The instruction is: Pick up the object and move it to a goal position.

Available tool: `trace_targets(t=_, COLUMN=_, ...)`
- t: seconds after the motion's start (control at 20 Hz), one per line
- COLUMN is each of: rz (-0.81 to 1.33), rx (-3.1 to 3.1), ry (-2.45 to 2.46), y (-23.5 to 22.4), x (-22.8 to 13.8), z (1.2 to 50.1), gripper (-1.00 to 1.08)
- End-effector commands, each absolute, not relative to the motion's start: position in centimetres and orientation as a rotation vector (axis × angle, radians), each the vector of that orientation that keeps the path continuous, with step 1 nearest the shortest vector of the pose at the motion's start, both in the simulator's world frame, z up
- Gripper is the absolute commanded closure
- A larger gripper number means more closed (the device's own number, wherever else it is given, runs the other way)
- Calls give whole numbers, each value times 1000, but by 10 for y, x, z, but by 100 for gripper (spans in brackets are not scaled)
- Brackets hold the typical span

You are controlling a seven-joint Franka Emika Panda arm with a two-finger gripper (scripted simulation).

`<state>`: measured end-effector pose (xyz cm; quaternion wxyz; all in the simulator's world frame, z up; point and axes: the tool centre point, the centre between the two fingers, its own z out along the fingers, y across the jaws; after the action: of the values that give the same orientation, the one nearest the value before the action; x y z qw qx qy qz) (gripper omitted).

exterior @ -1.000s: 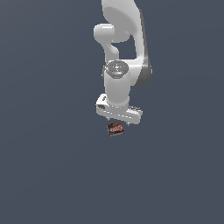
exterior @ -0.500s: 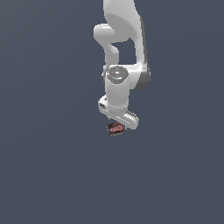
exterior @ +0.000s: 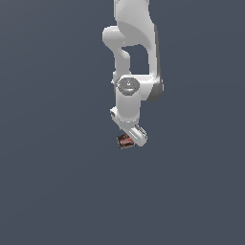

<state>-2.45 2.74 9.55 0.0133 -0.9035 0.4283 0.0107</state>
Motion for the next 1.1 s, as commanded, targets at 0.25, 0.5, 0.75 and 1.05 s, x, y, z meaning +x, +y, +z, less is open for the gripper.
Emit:
trace_targets(t=0.25, rz=22, rx=-2673, ry=1625, y=24, x=-30, z=81, gripper=-92)
trace_targets(t=0.5, rz=13, rx=-2585, ry=1772, y=22, x=-33, z=73, gripper=-92)
trace_targets(t=0.75, rz=5, rx=-2522, ry=1869, y=21, x=-36, z=69, gripper=-92)
trace_targets(t=1.05, rz=0, rx=-2484, ry=1924, y=20, x=-37, z=66, gripper=-92)
